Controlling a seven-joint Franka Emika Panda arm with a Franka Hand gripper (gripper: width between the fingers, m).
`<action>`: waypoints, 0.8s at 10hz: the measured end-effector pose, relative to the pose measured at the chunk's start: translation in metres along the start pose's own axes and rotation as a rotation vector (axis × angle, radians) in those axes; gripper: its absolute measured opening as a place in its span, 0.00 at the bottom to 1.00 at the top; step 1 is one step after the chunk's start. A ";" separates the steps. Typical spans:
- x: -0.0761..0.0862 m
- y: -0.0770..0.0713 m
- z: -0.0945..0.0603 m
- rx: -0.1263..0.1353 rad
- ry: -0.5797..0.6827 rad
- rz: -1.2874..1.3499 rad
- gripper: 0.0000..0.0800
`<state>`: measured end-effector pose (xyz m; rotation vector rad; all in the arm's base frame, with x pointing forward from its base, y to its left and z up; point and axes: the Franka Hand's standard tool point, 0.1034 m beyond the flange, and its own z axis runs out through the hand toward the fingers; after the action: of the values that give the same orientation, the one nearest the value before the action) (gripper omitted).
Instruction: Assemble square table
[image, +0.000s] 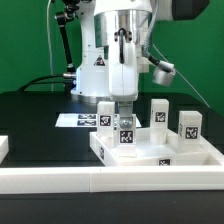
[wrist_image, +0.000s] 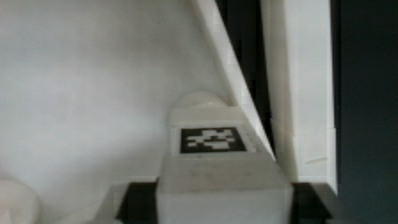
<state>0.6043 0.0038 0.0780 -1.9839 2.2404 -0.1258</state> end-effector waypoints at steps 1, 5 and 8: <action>0.000 0.001 0.001 -0.003 0.000 -0.033 0.37; -0.005 0.002 0.002 -0.011 -0.001 -0.460 0.80; -0.010 -0.002 -0.001 -0.023 -0.011 -0.710 0.81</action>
Offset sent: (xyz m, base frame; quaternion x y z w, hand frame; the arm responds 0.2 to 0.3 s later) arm 0.0009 0.0109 -0.0032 -0.0008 -0.0115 -0.1858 0.9825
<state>0.6074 0.0129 0.0800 -2.6778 1.4302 -0.1602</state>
